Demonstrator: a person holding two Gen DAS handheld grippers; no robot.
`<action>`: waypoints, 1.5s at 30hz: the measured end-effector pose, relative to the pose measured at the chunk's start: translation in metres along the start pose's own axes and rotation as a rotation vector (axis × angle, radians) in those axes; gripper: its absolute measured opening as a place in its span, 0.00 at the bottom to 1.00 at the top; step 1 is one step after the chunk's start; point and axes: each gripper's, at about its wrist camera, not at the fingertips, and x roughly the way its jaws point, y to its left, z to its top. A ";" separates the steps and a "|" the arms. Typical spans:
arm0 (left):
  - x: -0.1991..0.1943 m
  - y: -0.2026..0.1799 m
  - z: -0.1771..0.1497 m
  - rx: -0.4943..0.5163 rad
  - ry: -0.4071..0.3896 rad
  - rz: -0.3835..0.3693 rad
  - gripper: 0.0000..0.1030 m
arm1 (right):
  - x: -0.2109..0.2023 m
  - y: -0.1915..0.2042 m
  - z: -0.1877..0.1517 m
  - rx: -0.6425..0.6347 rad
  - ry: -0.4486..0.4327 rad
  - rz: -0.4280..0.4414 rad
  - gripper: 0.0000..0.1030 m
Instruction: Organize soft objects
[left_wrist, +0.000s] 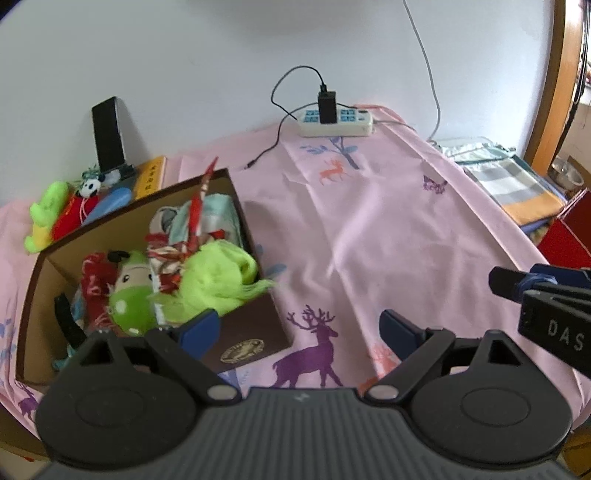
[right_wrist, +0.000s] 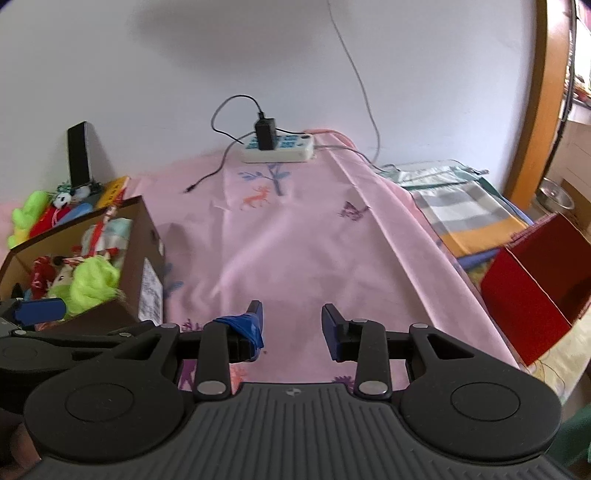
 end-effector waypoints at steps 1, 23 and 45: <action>0.001 -0.002 0.000 0.005 0.005 0.001 0.90 | 0.000 -0.001 0.000 0.003 0.002 -0.003 0.18; -0.016 0.072 0.003 -0.087 -0.004 0.179 0.90 | 0.008 0.068 0.014 -0.088 0.033 0.176 0.18; -0.006 0.130 0.003 -0.136 0.001 0.270 0.90 | 0.014 0.136 0.029 -0.170 0.013 0.216 0.19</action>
